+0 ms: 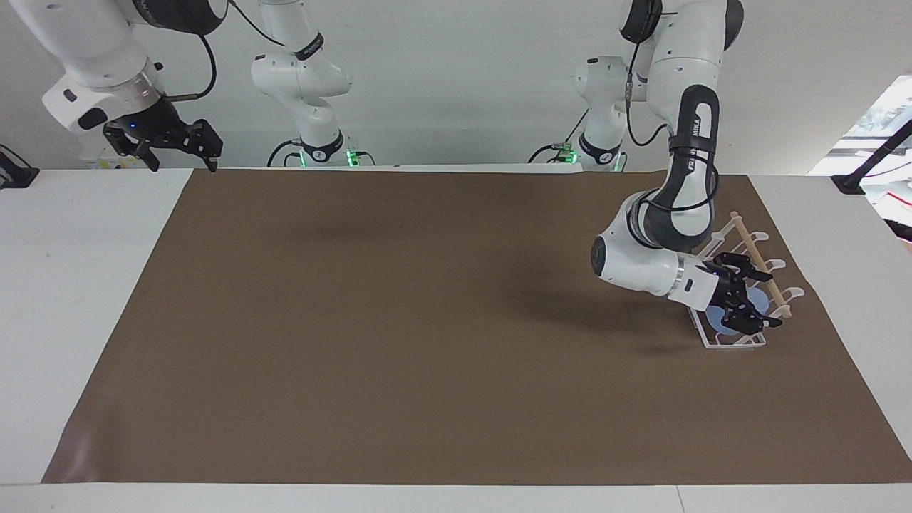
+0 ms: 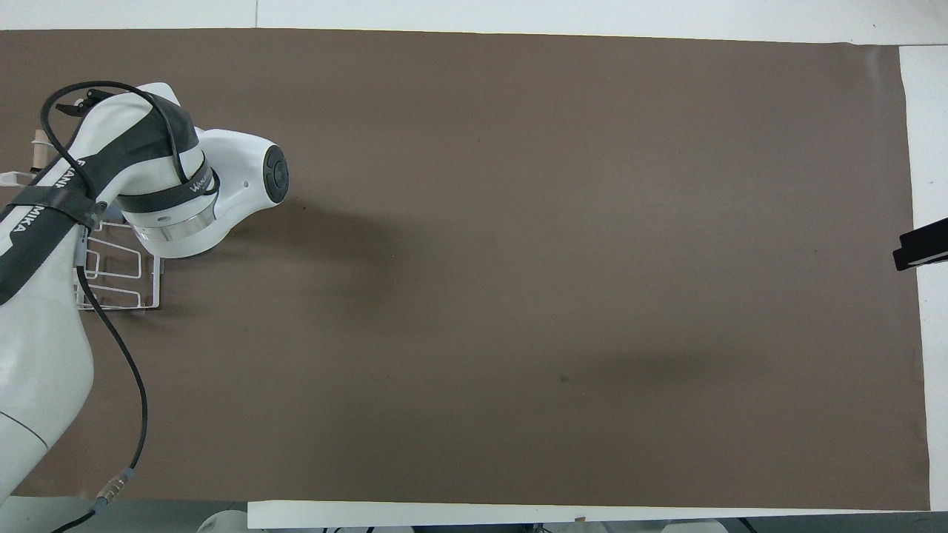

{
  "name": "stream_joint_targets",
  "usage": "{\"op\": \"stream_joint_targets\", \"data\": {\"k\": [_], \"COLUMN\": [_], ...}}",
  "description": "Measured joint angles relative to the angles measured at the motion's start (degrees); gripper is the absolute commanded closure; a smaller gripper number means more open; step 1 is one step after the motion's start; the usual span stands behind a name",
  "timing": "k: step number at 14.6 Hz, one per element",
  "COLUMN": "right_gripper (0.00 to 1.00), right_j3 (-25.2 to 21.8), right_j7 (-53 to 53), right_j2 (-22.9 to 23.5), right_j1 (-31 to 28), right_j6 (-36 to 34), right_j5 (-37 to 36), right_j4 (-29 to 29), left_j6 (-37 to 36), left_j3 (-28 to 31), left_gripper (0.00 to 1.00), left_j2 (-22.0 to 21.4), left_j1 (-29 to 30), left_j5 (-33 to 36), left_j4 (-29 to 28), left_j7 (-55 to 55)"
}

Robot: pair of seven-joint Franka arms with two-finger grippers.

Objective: Hang cup on cup holder
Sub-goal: 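Lower the cup onto the rack peg and release with the left gripper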

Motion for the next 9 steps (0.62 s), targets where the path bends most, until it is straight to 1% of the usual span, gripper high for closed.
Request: {"op": "stream_joint_targets", "data": {"k": [3, 5, 7, 9], "right_gripper": [0.00, 0.00, 0.00, 0.00], "right_j3": [0.00, 0.00, 0.00, 0.00], "right_j7": [0.00, 0.00, 0.00, 0.00], "right_j2": [0.00, 0.00, 0.00, 0.00], "right_j1": [0.00, 0.00, 0.00, 0.00], "right_j6": [0.00, 0.00, 0.00, 0.00], "right_j5": [0.00, 0.00, 0.00, 0.00], "right_j4": [0.00, 0.00, 0.00, 0.00], "left_j6": [3.17, 4.26, 5.94, 6.67], "left_j3": [0.10, 0.12, 0.15, 0.19], "left_gripper": [0.00, 0.00, 0.00, 0.00], "left_j2": [-2.46, -6.03, -9.72, -12.21], "left_j1": [0.21, 1.81, 4.68, 6.95], "left_j5": [-7.87, -14.22, -21.84, -30.00], "left_j4": [2.84, 4.60, 5.79, 7.11], "left_j7": [7.17, 16.85, 27.85, 37.73]}}
